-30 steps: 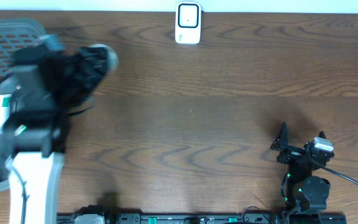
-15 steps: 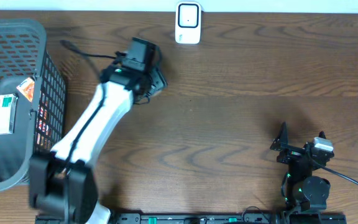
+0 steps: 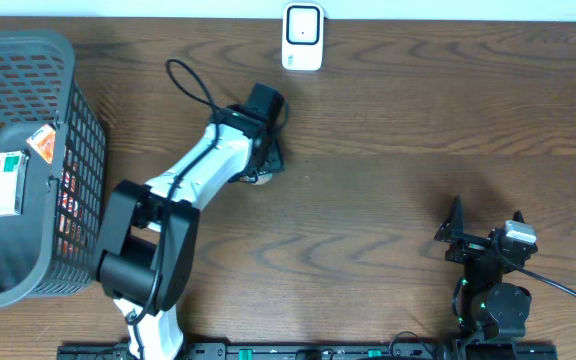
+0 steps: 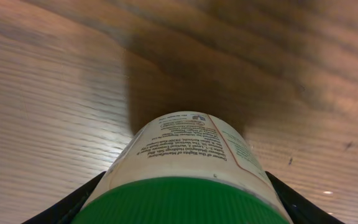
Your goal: Scan the item barcode
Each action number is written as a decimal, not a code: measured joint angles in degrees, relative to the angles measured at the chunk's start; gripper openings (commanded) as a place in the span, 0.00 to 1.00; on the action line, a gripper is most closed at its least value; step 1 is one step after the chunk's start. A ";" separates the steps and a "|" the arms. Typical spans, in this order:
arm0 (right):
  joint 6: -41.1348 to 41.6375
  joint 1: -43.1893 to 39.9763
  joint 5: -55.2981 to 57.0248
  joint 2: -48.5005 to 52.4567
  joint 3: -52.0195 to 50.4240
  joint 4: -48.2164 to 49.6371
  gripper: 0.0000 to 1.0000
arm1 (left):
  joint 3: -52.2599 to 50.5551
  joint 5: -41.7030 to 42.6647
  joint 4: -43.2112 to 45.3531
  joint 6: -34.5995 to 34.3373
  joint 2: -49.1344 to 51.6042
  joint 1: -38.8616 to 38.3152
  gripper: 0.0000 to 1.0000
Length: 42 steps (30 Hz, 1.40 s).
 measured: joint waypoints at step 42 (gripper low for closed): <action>0.00 0.00 0.00 0.00 0.00 0.00 0.99 | 0.13 -15.76 -7.80 10.49 -53.55 10.47 0.82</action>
